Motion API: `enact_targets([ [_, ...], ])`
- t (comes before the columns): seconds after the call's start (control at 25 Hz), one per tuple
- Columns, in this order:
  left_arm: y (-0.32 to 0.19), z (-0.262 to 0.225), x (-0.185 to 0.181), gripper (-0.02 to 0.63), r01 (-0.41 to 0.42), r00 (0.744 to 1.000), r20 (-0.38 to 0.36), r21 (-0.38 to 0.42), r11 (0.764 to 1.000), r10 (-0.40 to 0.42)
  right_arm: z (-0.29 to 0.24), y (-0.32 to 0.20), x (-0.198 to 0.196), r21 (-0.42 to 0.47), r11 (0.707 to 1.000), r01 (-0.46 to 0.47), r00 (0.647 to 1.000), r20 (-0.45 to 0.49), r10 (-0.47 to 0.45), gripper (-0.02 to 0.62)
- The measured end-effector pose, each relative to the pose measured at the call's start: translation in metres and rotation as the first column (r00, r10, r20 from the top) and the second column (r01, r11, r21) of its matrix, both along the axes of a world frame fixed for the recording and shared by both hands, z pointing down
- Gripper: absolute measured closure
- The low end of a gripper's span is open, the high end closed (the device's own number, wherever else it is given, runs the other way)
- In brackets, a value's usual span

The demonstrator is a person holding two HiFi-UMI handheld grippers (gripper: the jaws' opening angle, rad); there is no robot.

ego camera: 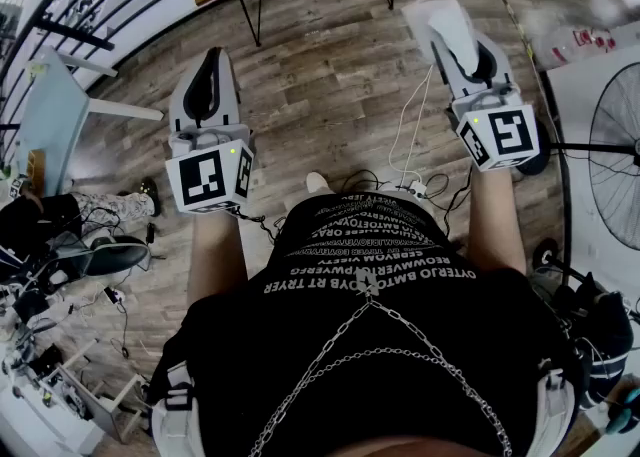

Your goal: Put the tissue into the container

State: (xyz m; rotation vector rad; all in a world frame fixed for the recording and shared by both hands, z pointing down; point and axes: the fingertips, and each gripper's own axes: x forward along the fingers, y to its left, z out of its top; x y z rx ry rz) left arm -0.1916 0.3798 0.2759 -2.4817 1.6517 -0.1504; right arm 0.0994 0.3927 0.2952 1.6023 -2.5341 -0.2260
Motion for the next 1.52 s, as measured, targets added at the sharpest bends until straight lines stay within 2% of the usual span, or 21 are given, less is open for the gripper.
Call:
enact_targets([
  [0.36, 0.037, -0.002, 0.072, 0.569, 0.020, 1.000, -0.022, -0.010, 1.000, -0.020, -0.004, 0.028, 0.056, 0.002, 0.995, 0.098, 0.995, 0.029, -0.098, 0.474],
  [0.52, 0.052, -0.005, 0.090, 0.569, 0.051, 0.999, -0.015, -0.016, 0.999, -0.051, -0.005, 0.041, 0.081, 0.005, 0.991, 0.135, 0.990, 0.042, -0.135, 0.474],
  [0.64, 0.063, -0.004, 0.101, 0.569, 0.064, 0.997, -0.045, -0.031, 0.997, -0.066, -0.009, 0.042, 0.094, 0.019, 0.988, 0.154, 0.986, 0.054, -0.155, 0.474],
  [0.88, 0.068, -0.005, 0.112, 0.577, 0.030, 0.999, -0.023, -0.035, 0.999, -0.031, -0.009, 0.032, 0.095, 0.031, 0.985, 0.171, 0.981, 0.087, -0.173, 0.473],
  [1.2, 0.002, 0.003, 0.090, 0.577, 0.086, 0.996, 0.025, -0.005, 0.996, -0.086, 0.001, -0.023, 0.077, 0.026, 0.986, 0.166, 0.981, 0.101, -0.168, 0.472],
  [1.52, -0.098, -0.003, 0.082, 0.577, 0.035, 0.999, 0.033, 0.004, 0.999, -0.035, 0.003, -0.103, 0.062, 0.018, 0.992, 0.124, 0.986, 0.111, -0.125, 0.472],
])
